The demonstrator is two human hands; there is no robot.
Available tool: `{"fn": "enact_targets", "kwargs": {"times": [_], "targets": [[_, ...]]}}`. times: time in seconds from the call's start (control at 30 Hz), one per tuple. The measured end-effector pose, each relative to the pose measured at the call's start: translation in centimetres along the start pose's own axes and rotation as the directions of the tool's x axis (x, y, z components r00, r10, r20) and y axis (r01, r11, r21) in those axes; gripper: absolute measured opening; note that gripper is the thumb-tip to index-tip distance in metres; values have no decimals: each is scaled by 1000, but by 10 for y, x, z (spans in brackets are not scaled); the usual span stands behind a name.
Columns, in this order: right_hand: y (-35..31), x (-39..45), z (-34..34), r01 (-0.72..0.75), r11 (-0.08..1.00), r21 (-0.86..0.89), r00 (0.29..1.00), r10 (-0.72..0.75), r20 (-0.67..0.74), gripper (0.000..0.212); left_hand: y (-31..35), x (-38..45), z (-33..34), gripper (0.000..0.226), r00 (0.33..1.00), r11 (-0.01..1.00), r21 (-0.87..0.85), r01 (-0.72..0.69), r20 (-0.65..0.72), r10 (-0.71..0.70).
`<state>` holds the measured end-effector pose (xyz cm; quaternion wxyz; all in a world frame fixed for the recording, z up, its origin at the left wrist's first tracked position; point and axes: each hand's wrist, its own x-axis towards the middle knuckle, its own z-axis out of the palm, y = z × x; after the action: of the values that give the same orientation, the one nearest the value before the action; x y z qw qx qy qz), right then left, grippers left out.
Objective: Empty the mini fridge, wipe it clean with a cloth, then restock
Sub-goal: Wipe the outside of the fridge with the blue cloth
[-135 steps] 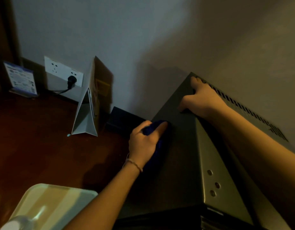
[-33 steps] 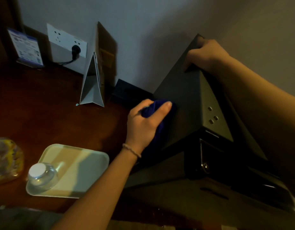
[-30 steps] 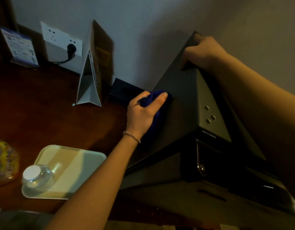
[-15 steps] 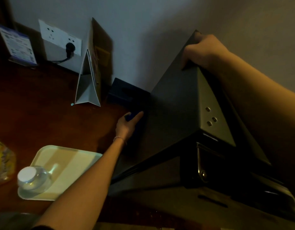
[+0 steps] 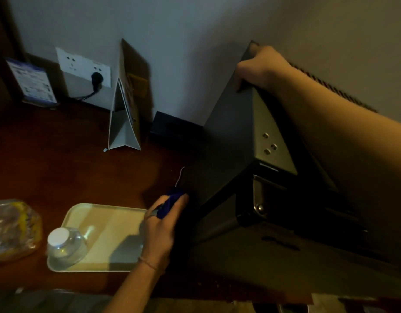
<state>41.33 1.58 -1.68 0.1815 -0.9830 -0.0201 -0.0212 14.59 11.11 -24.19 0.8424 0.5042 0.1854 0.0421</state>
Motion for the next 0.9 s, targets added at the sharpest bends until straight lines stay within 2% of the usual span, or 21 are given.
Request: {"fn": "enact_targets", "kwargs": {"times": [0.2,0.27,0.4,0.5,0.63,0.8,0.9], "targets": [[-10,-22,-8,-3,1000,-21,1000,4,23,79,48,-14,28,32,954,955,31,-296,68,293],[-13,-23,-9,3,999,-37,999,-1,46,79,51,-1,34,32,940,942,41,-333,99,328],[-12,-19,-10,7,999,-54,999,-4,52,102,55,30,44,33,933,940,1,-341,118,339],[-12,-17,-10,13,999,-50,999,-11,45,101,58,62,57,11,925,934,-11,-356,139,354],[-8,-11,-7,11,999,-50,999,-8,51,106,50,121,74,20,927,937,-39,-348,132,350],[-13,-17,-9,-4,996,-86,997,10,80,89,21,188,74,14,955,970,-80,-228,174,239],[-14,-20,-11,-18,995,-95,997,24,70,75,1,207,72,12,971,985,-37,-171,166,174]]}}
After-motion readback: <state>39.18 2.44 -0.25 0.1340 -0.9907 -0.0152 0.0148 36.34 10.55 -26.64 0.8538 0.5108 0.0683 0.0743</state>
